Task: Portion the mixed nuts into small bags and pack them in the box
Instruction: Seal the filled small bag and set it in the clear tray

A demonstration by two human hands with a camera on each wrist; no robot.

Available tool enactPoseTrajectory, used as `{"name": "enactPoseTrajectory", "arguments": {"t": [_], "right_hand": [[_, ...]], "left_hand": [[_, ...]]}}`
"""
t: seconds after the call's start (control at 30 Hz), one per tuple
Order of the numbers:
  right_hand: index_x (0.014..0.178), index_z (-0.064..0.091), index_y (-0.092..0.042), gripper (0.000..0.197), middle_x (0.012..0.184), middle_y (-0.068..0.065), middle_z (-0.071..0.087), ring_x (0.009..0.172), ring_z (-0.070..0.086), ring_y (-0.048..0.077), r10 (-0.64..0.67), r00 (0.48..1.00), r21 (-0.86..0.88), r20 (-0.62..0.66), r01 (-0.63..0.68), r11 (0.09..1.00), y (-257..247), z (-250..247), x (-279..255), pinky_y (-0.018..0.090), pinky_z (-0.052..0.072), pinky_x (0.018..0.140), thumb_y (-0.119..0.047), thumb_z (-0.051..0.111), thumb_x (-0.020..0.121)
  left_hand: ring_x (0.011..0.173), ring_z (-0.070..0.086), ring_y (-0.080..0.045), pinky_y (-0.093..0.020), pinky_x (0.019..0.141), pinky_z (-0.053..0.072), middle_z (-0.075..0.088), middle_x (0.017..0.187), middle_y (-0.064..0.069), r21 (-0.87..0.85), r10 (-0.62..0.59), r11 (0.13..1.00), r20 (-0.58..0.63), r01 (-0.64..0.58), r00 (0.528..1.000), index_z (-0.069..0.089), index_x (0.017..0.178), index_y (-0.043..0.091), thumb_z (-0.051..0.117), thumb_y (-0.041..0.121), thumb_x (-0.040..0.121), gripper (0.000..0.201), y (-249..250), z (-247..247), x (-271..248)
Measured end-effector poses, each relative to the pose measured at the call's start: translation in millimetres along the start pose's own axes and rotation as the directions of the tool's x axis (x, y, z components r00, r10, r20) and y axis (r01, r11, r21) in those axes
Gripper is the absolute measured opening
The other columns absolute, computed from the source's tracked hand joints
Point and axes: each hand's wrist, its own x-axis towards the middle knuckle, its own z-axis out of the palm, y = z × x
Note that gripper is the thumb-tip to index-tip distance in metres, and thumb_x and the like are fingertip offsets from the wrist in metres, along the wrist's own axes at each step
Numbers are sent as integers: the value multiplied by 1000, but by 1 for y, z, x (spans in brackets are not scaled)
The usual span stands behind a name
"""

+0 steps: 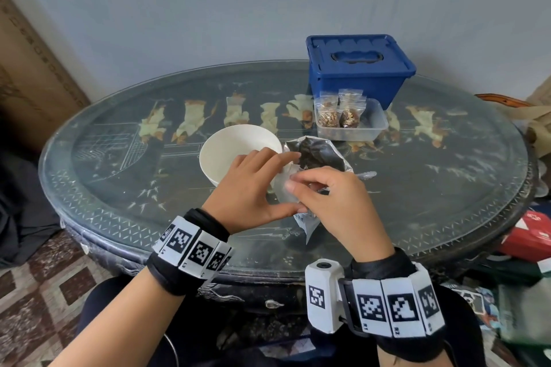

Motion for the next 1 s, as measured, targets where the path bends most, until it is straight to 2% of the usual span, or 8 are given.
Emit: {"name": "enactPoseTrajectory", "arguments": {"t": [0.23,0.4,0.53,0.63,0.7,0.77,0.9,1.0], "right_hand": [[94,73,-22,16,91,-9,68,84,60,3,21,1000,20,3,-21,1000,1,0,1,13,47,75,-31,66,83],[95,70,-16,12,82,-11,68,75,61,-4,-21,1000,40,-21,22,999,-2,-3,6,6,44,70,-21,63,87],[91,71,-15,10,83,-6,67,75,55,2,-174,977,-170,-122,152,974,-8,-21,14,5,40,71,-18,62,87],[93,72,-13,14,89,-1,69,82,57,10,-262,955,-361,-142,197,912,-3,-41,27,16,44,79,-20,61,88],[99,71,-16,19,98,1,68,94,57,19,-211,973,-479,-91,143,866,5,-53,38,38,47,87,-28,59,89],[107,68,-21,28,108,3,64,105,53,26,-81,996,-597,-30,47,801,11,-63,47,46,43,91,-38,55,89],[114,61,-22,39,109,2,62,106,53,24,139,987,-750,78,-34,661,19,-77,52,40,44,89,-50,51,89],[102,63,-13,26,79,-8,54,86,53,17,213,966,-696,144,-54,716,19,-76,49,27,38,73,-36,57,90]], "left_hand": [[97,52,-11,-26,87,30,63,103,4,53,77,996,-56,-74,996,49,112,27,36,67,85,50,-3,-4,4],[95,53,-9,-25,85,32,65,98,4,-47,0,999,-124,-5,992,53,104,22,45,63,84,47,-1,0,4],[91,57,-12,-33,84,42,63,96,4,-122,-133,986,-149,115,980,58,100,16,59,57,76,48,-6,3,5],[88,52,-5,-17,82,41,62,93,-1,-182,-211,966,-146,184,967,62,98,7,60,51,74,50,-7,6,6],[87,51,-5,-9,79,36,61,92,-1,-168,-270,954,-119,249,955,62,100,6,62,52,73,54,-8,9,5],[87,55,-11,-10,77,35,62,95,-1,-157,-339,934,-102,321,935,61,104,6,71,46,73,51,-8,12,4],[88,52,-9,-13,77,36,60,101,0,-203,-442,886,-104,416,891,59,112,7,73,37,74,50,-3,16,4],[88,51,-8,-13,77,36,60,103,0,-224,-469,869,-89,441,879,58,113,8,73,38,74,51,1,22,3]]}}
